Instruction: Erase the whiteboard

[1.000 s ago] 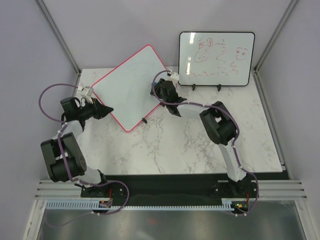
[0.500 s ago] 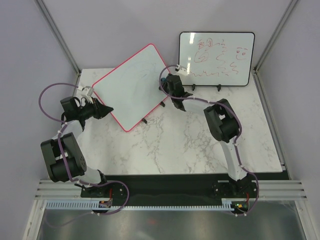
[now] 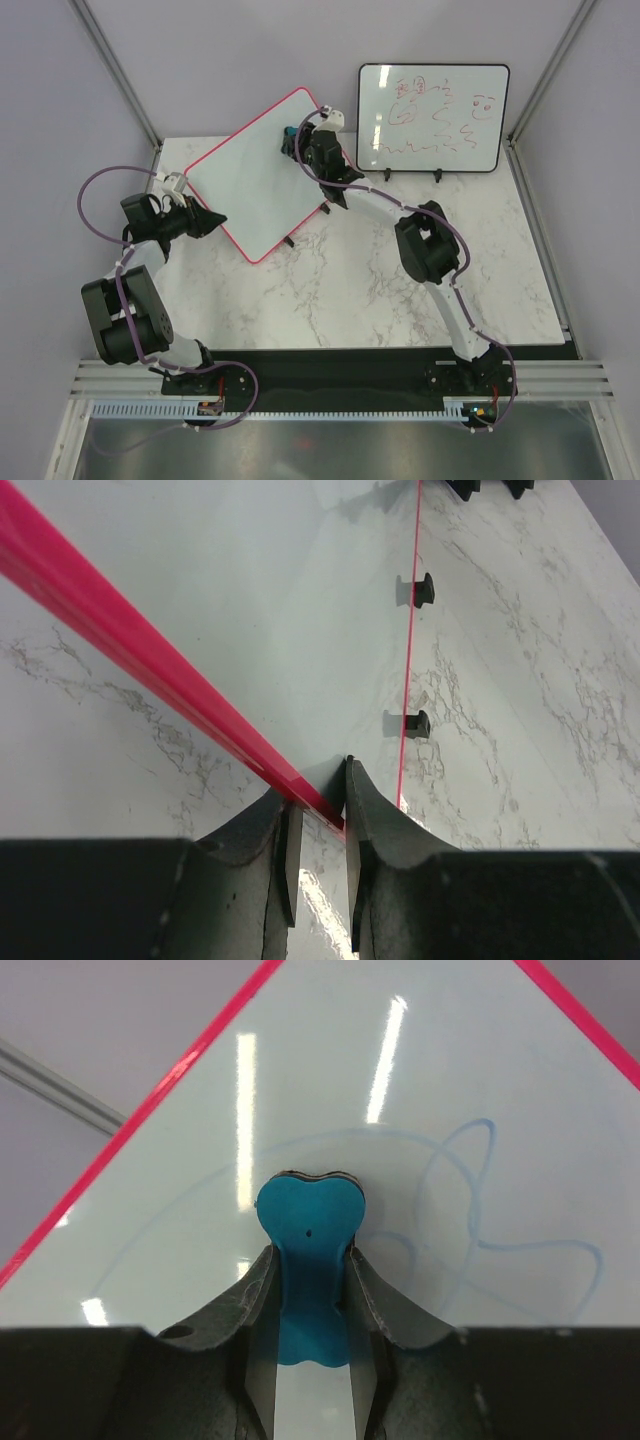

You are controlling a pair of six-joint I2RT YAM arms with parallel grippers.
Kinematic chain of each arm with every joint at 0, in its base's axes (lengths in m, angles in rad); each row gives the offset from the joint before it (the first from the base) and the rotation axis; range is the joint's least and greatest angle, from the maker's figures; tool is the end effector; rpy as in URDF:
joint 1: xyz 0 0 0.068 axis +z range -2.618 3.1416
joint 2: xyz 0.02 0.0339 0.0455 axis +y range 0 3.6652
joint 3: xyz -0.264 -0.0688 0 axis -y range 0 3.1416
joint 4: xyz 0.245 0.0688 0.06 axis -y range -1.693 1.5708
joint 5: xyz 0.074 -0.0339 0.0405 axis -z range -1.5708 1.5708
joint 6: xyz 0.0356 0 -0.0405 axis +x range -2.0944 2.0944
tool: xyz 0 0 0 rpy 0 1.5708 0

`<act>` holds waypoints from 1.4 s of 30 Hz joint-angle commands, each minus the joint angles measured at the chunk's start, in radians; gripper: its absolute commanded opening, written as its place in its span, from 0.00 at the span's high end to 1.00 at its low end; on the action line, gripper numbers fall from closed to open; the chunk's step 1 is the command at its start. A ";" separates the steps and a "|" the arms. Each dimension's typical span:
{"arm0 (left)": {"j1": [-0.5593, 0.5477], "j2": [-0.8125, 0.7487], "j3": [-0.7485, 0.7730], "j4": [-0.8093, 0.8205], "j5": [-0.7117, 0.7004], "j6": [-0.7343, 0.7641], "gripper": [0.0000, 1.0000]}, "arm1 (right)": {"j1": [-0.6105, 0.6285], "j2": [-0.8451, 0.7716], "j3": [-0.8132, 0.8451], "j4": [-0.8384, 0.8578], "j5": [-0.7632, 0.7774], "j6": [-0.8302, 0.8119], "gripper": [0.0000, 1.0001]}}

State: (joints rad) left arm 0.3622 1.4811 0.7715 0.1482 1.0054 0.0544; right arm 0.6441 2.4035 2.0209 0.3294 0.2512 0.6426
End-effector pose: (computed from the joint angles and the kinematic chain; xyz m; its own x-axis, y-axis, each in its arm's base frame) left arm 0.2913 0.0782 0.2128 -0.4711 -0.1473 -0.8697 0.5049 0.7634 -0.4028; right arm 0.4638 0.3372 0.2496 -0.2637 0.5279 -0.8073 -0.2812 0.7585 0.5878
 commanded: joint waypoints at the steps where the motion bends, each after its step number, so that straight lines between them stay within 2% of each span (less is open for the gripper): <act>1: -0.002 -0.041 0.026 0.034 -0.034 0.127 0.98 | -0.030 -0.001 -0.025 -0.039 0.053 0.002 1.00; 4: -0.002 -0.044 0.025 0.034 -0.034 0.131 0.98 | -0.073 -0.050 -0.166 -0.032 0.078 0.069 1.00; 8: -0.002 -0.039 0.025 0.033 -0.034 0.140 0.98 | -0.090 -0.116 -0.370 -0.004 0.122 0.071 1.00; 12: -0.002 -0.036 0.026 0.033 -0.033 0.137 0.98 | -0.089 -0.122 -0.415 0.003 0.117 0.054 1.00; 15: -0.002 -0.038 0.023 0.033 -0.034 0.139 0.98 | -0.089 -0.121 -0.377 0.011 0.103 0.034 1.00; 19: -0.002 -0.042 0.022 0.033 -0.033 0.139 0.98 | -0.071 -0.086 -0.233 0.000 0.065 -0.056 1.00; 22: -0.002 -0.042 0.022 0.031 -0.033 0.140 0.98 | -0.064 -0.006 -0.047 -0.041 -0.001 -0.115 1.00; 23: -0.002 -0.045 0.020 0.030 -0.034 0.140 0.98 | -0.061 0.047 0.060 -0.056 -0.030 -0.148 1.00; 24: -0.002 -0.044 0.020 0.030 -0.036 0.143 0.98 | -0.061 0.077 0.120 -0.096 -0.118 -0.162 1.00; 26: 0.000 -0.044 0.020 0.027 -0.036 0.144 0.98 | -0.054 0.141 0.252 -0.147 -0.182 -0.181 1.00; 27: -0.002 -0.044 0.022 0.027 -0.037 0.147 0.98 | -0.049 0.146 0.263 -0.154 -0.219 -0.193 1.00; 33: -0.002 -0.036 0.034 0.025 -0.034 0.145 0.98 | 0.022 0.112 0.196 -0.182 -0.197 -0.345 1.00; 37: -0.002 -0.038 0.032 0.027 -0.039 0.145 0.98 | 0.042 0.097 0.164 -0.207 -0.207 -0.383 1.00; 42: -0.002 -0.050 0.025 0.021 -0.047 0.163 0.98 | 0.005 0.071 0.096 -0.205 -0.086 -0.385 1.00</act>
State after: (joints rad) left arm 0.3641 1.4708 0.7715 0.1020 1.0039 0.0677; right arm 0.6628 2.4855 2.1654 0.2176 0.1242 0.2855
